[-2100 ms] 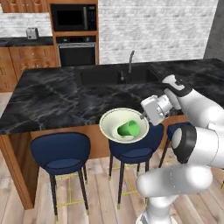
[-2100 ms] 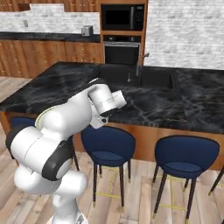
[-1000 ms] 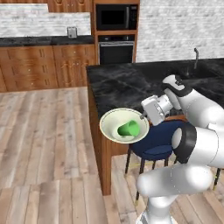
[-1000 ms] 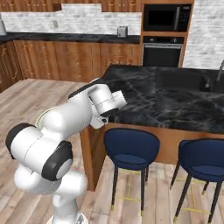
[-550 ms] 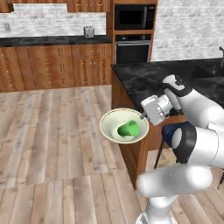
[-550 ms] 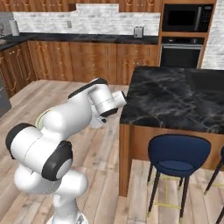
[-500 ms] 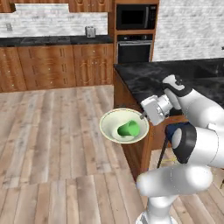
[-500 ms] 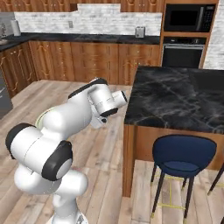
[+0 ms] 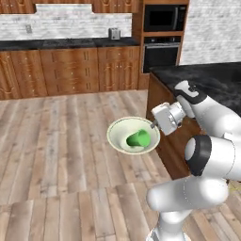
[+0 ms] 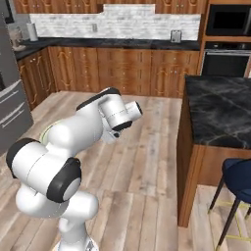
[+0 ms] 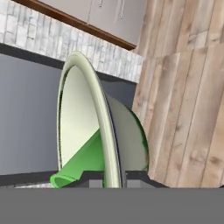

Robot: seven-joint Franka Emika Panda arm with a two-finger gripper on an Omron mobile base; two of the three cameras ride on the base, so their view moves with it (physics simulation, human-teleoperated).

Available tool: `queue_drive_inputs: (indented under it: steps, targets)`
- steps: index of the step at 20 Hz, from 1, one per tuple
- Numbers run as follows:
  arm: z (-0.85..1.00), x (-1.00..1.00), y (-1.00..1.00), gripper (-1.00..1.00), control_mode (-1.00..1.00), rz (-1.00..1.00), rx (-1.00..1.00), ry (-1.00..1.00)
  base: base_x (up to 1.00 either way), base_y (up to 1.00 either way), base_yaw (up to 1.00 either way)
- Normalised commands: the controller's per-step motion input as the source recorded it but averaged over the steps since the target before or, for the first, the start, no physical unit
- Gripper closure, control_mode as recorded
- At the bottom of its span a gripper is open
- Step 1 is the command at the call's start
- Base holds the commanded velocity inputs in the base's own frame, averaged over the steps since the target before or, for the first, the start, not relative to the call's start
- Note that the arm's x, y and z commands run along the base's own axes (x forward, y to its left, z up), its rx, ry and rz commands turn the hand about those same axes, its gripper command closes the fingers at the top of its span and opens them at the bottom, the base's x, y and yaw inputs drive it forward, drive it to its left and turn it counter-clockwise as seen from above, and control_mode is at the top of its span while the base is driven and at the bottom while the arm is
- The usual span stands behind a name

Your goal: Place the cup inside the bowl on the dining table and move the bowl to any counter.

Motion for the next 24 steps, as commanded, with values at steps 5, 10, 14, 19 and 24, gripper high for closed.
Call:
queue_drive_inputs:
  steps: [5,10,14,19,24]
  targets:
    - [0.0,0.0,0.0,1.0,1.0,0.0,0.0,0.0,0.45,0.73,-0.07]
    - [0.0,0.0,0.0,1.0,1.0,0.0,0.0,0.0,0.94,0.24,-0.04]
    - [0.0,0.0,0.0,1.0,1.0,0.0,0.0,0.0,0.95,0.01,-0.03]
    - [0.0,0.0,0.0,1.0,1.0,0.0,0.0,0.0,0.99,0.0,-0.04]
    - [0.0,0.0,0.0,1.0,1.0,0.0,0.0,0.0,1.0,0.03,-0.07]
